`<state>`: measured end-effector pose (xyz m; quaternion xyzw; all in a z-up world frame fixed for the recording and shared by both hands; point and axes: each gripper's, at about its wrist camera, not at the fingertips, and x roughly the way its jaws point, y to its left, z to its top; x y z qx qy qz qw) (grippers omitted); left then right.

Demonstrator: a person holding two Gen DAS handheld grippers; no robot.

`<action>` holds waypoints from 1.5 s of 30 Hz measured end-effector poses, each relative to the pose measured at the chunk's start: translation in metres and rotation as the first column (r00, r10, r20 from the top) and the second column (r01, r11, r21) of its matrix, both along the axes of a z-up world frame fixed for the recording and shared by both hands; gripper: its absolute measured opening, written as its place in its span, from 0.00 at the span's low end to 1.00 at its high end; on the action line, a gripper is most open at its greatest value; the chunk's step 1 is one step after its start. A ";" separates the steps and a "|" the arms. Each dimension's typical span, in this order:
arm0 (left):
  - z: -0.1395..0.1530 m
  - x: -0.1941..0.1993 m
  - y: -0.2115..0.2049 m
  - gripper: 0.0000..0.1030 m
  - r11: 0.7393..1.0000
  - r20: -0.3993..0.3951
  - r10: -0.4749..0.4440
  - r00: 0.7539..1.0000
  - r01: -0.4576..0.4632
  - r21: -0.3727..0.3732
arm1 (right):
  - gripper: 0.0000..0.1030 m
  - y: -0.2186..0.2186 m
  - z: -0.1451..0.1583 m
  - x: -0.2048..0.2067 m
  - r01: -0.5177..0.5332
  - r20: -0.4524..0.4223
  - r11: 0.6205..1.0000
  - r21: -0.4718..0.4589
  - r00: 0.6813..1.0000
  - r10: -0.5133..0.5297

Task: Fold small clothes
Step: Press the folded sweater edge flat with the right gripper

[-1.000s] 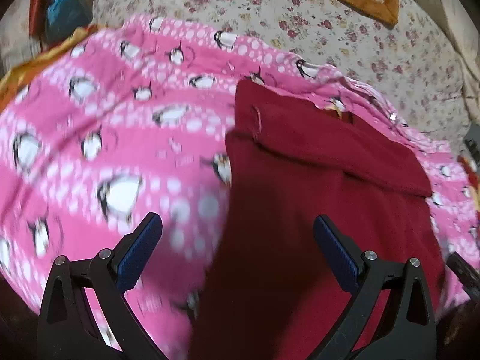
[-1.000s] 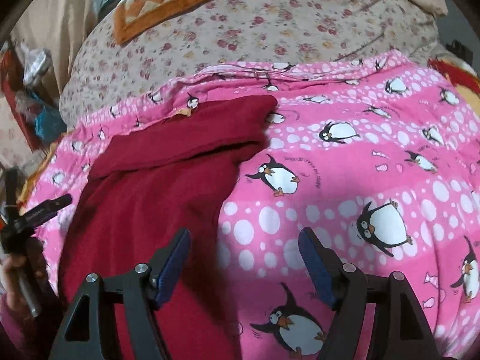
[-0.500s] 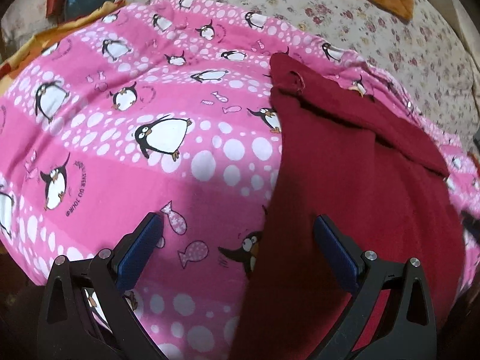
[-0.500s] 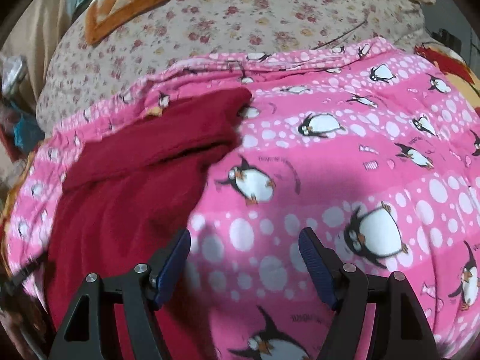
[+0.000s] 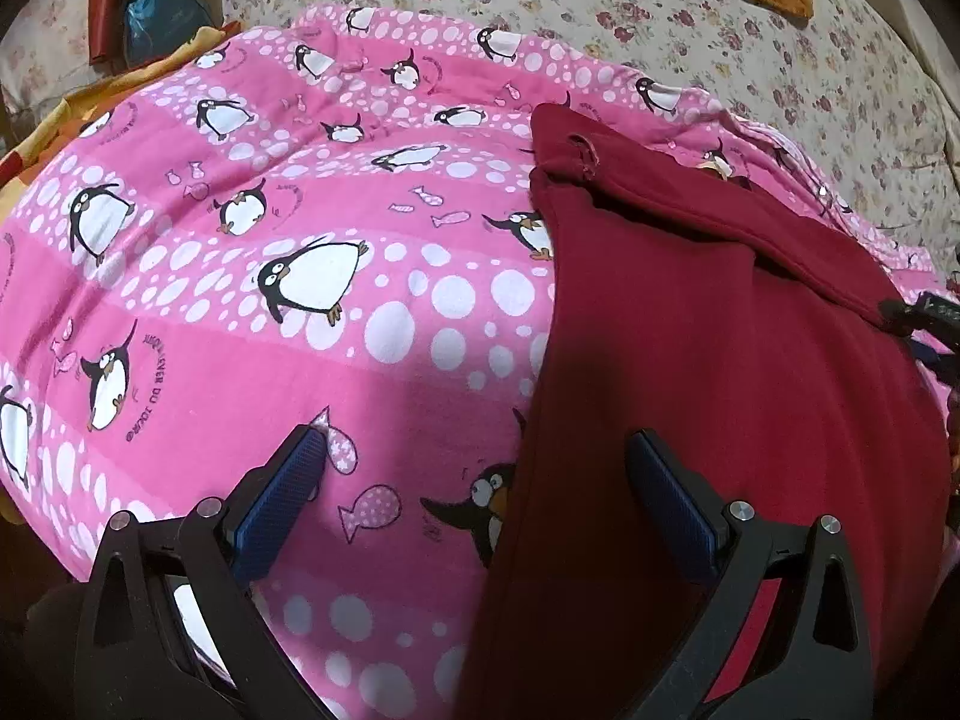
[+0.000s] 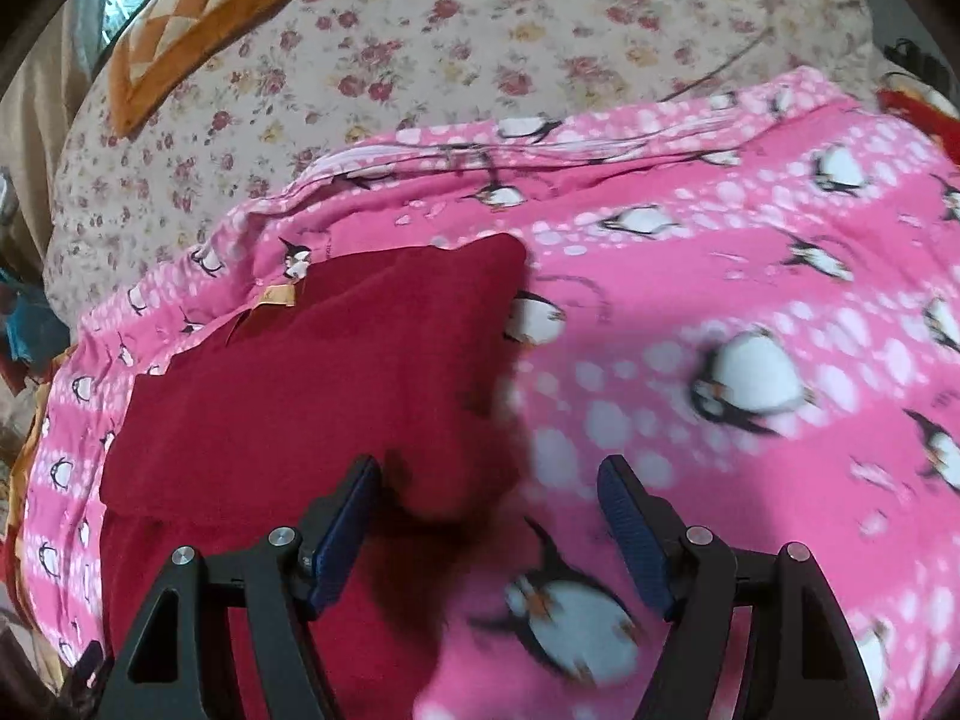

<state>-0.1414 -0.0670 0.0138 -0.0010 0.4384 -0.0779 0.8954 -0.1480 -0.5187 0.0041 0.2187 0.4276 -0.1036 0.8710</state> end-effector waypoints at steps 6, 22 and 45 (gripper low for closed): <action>-0.001 0.000 -0.003 0.98 1.000 0.008 -0.002 1.000 0.002 0.006 | 0.26 0.004 -0.003 0.007 -0.034 0.025 0.997 -0.068 0.999 0.036; 0.008 -0.021 0.010 0.98 0.997 -0.042 -0.015 0.999 0.012 -0.081 | 0.06 0.060 0.007 -0.043 -0.136 -0.014 0.971 -0.195 0.991 0.136; 0.008 -0.032 0.016 0.98 0.995 -0.038 -0.015 0.999 0.012 -0.095 | 0.11 0.066 0.006 -0.045 -0.174 -0.017 0.977 -0.125 0.985 0.173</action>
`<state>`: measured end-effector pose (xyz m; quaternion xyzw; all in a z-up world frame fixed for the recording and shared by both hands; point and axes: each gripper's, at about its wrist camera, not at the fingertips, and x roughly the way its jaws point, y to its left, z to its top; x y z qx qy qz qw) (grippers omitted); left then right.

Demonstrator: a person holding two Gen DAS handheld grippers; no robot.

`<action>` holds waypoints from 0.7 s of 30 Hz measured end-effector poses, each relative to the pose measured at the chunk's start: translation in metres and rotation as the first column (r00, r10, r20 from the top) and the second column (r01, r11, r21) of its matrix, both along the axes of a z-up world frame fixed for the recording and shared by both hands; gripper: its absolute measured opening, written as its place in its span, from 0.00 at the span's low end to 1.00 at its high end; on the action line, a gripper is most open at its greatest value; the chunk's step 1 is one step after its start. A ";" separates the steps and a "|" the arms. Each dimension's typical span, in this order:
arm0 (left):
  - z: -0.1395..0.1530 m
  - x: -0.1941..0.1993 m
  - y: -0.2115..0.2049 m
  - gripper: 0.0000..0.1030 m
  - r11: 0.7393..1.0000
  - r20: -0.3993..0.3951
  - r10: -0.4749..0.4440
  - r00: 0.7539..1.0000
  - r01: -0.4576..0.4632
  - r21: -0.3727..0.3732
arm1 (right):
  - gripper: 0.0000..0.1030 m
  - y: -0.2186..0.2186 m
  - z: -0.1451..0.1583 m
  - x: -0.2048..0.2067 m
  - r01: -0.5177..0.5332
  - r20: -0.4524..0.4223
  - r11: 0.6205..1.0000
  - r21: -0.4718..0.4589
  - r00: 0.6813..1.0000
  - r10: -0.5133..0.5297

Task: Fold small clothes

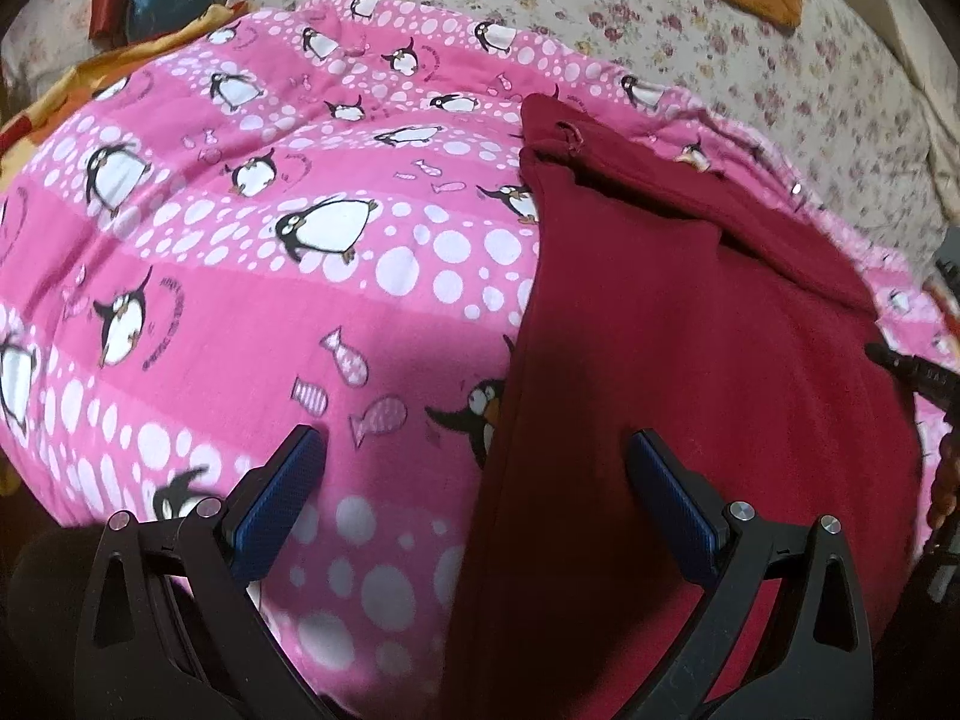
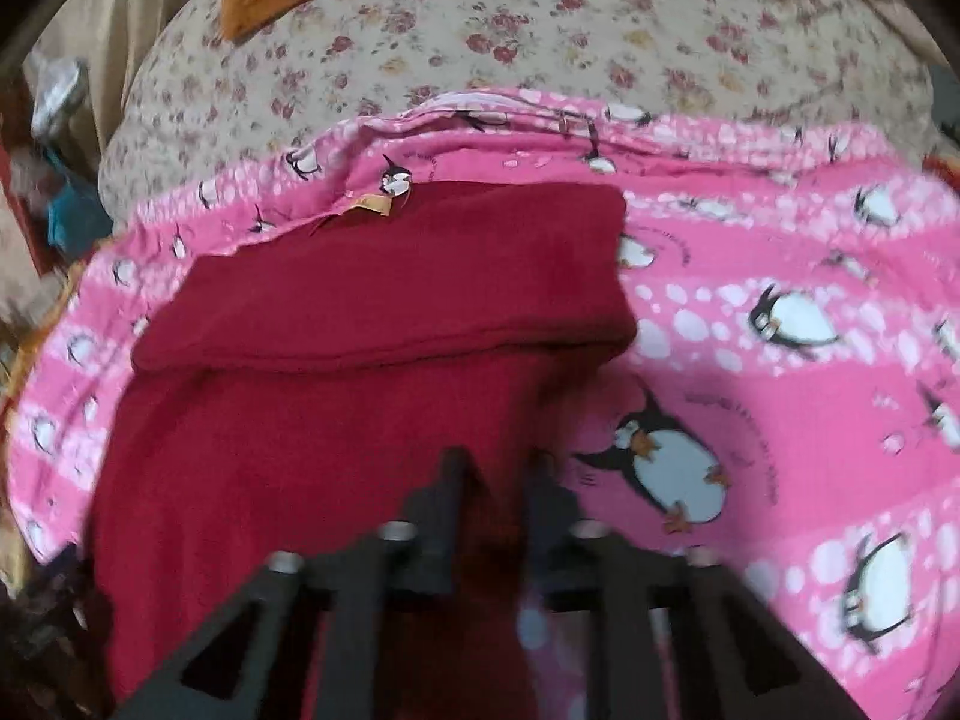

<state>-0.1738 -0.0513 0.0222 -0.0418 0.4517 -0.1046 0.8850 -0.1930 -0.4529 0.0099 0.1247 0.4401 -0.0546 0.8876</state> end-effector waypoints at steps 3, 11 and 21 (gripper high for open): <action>-0.001 -0.009 0.006 0.98 0.999 0.001 0.010 1.000 -0.010 -0.031 | 0.04 -0.009 0.013 -0.011 0.027 0.014 0.994 -0.104 1.000 -0.026; -0.002 -0.017 0.005 0.98 1.000 0.000 -0.013 1.000 0.013 -0.004 | 0.08 -0.042 0.017 -0.038 0.044 -0.011 0.988 0.148 0.999 -0.043; -0.007 -0.049 0.003 0.98 0.991 -0.034 -0.118 0.992 0.120 0.058 | 0.76 -0.001 -0.001 -0.138 -0.147 -0.112 0.959 0.241 0.978 0.178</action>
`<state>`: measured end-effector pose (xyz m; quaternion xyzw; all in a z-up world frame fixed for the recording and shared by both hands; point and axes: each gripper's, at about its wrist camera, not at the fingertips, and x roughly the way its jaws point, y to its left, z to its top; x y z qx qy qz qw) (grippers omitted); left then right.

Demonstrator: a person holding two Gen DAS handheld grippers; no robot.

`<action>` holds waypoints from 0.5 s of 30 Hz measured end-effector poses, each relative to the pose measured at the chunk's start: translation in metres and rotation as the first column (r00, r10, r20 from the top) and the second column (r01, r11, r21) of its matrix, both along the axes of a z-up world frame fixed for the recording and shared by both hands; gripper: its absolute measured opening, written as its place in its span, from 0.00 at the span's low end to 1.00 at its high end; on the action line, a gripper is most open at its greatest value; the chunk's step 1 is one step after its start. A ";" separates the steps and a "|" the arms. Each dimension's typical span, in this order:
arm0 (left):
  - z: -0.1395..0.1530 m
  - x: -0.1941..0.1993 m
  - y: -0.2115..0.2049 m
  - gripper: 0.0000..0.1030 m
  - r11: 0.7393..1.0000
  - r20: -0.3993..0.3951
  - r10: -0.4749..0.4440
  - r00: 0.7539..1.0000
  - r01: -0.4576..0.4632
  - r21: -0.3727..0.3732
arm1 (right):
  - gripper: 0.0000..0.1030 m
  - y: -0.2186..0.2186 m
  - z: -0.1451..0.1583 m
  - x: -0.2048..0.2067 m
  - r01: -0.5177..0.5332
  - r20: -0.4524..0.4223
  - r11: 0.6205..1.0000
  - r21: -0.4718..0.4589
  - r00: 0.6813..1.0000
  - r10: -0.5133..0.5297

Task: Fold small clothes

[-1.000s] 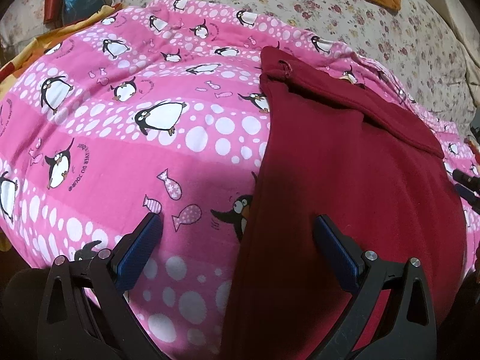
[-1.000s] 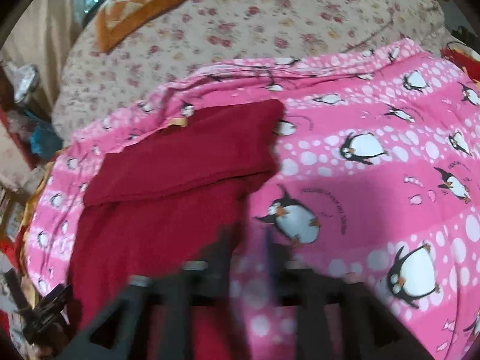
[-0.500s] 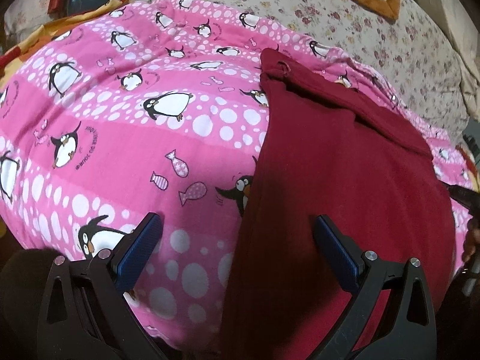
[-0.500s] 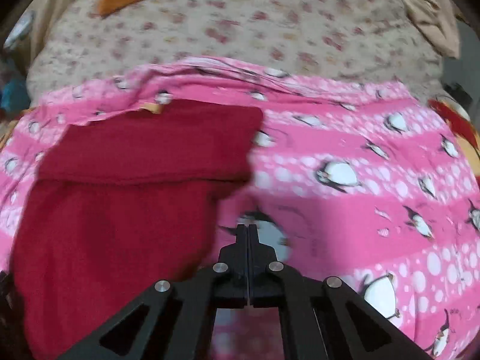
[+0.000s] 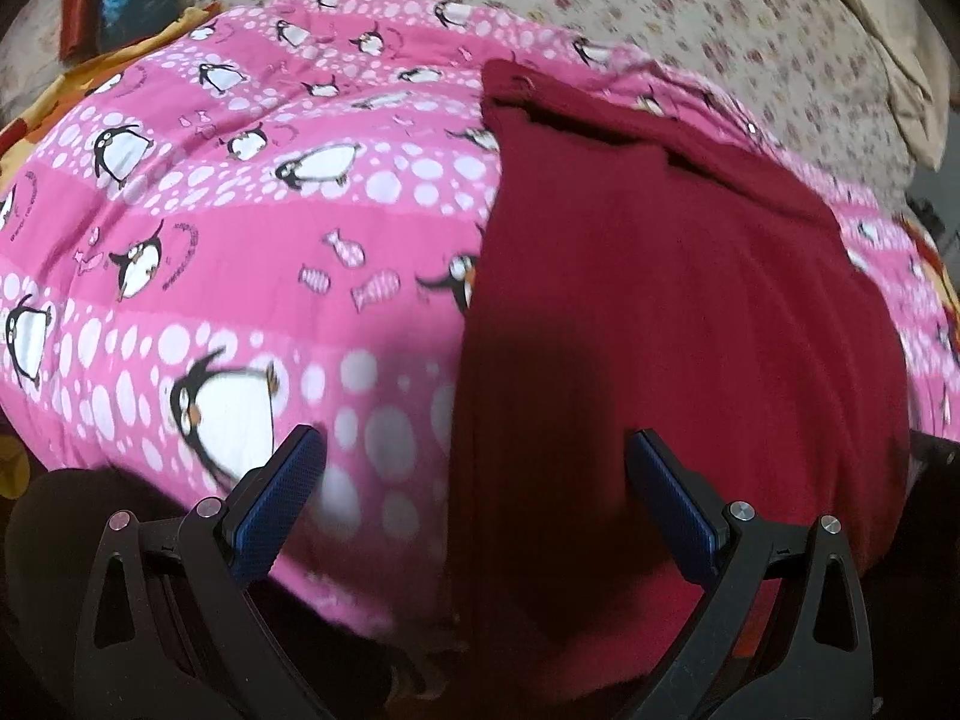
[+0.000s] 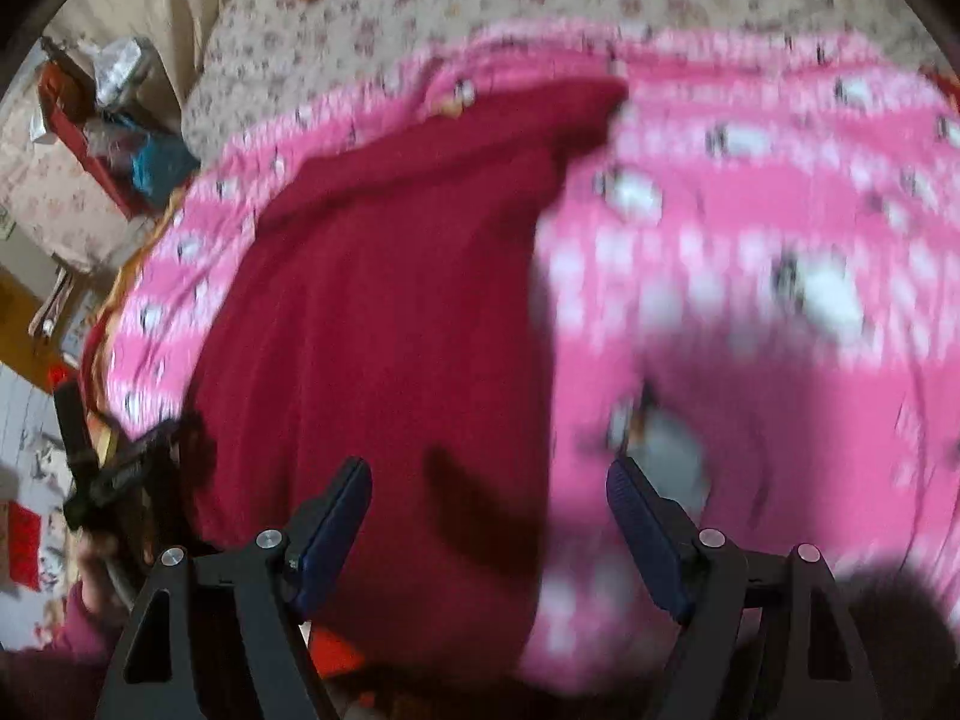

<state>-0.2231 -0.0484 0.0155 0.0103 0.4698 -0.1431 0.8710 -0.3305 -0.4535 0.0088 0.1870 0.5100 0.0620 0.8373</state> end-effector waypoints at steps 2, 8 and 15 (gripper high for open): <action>-0.003 -0.006 0.005 0.98 1.000 -0.016 -0.002 1.000 0.002 -0.008 | 0.76 0.012 -0.010 -0.011 -0.032 -0.025 0.999 -0.013 0.999 0.032; -0.017 -0.011 0.027 0.98 0.995 -0.146 0.038 0.989 -0.052 -0.090 | 0.77 0.034 -0.012 -0.011 -0.099 0.007 0.995 0.012 0.995 0.099; -0.016 -0.014 0.018 0.98 0.998 -0.131 0.021 0.991 -0.028 -0.055 | 0.79 0.028 -0.014 -0.010 -0.080 0.007 0.995 0.057 0.997 0.079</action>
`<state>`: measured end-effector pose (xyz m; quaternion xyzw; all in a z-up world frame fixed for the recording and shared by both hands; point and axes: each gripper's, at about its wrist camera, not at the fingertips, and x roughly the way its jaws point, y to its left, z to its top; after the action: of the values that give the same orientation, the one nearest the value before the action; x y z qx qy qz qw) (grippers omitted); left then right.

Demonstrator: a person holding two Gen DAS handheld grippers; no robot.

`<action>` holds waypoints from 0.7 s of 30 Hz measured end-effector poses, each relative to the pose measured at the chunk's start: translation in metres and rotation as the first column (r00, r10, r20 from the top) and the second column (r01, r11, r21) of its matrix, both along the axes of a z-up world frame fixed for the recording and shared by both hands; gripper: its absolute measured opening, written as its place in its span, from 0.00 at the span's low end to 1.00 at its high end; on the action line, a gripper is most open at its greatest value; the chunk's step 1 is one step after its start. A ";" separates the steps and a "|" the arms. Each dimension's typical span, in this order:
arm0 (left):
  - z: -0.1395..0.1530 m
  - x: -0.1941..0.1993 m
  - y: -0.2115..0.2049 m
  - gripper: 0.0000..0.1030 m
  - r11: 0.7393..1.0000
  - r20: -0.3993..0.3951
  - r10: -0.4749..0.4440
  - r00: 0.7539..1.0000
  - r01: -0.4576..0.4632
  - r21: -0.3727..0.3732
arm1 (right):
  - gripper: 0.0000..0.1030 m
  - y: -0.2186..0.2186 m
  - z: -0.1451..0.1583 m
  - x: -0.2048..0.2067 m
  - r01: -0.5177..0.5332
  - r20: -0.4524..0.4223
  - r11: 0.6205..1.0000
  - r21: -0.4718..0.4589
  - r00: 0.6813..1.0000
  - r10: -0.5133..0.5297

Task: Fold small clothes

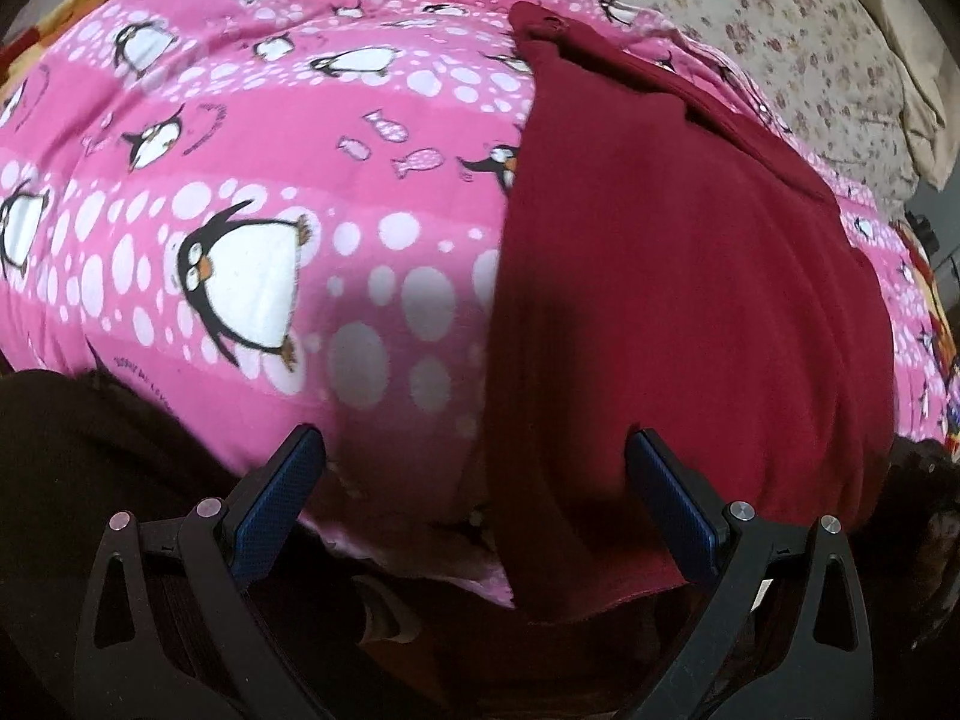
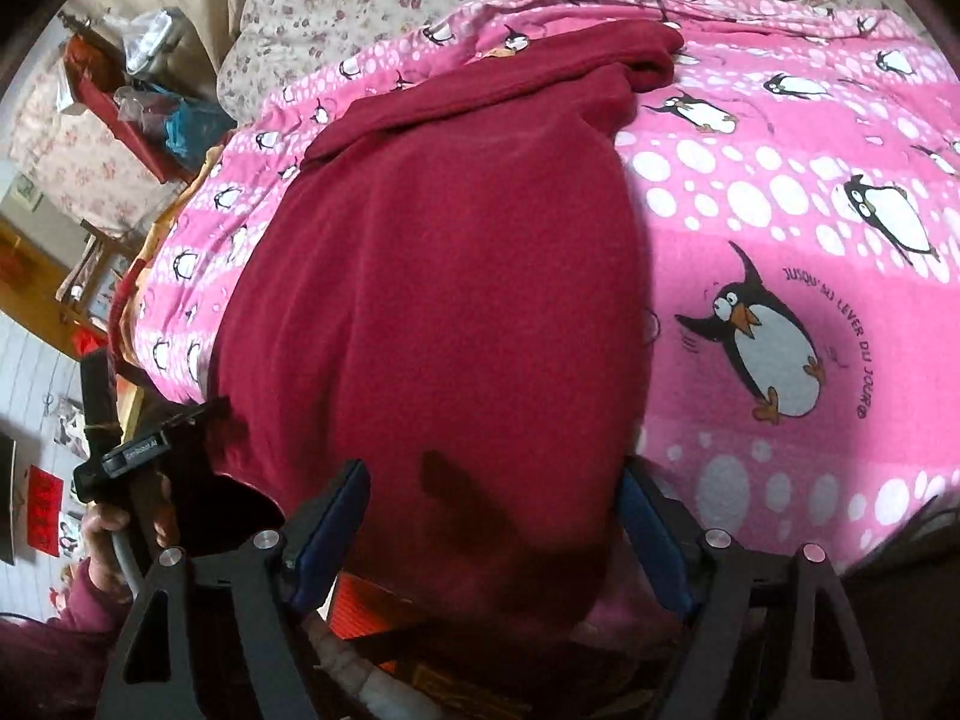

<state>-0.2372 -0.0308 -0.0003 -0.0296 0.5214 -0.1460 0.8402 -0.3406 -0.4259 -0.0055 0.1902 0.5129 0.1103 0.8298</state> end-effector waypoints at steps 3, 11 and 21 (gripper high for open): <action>0.001 -0.003 -0.007 0.98 0.999 0.019 -0.032 0.999 0.032 0.024 | 0.79 0.006 0.002 0.000 -0.021 -0.012 1.000 -0.011 1.000 0.021; 0.005 -0.005 -0.007 0.83 0.998 0.047 -0.055 0.997 0.055 0.004 | 0.76 0.024 0.001 0.001 -0.119 -0.021 0.993 -0.013 0.993 0.118; 0.009 -0.010 -0.009 0.81 0.998 0.052 -0.056 0.997 0.056 -0.001 | 0.79 0.025 -0.001 0.005 -0.090 -0.033 0.996 -0.029 0.995 0.089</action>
<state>-0.2470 -0.0397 0.0082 -0.0120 0.4998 -0.1707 0.8491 -0.3352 -0.4014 -0.0069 0.1561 0.5357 0.1364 0.8185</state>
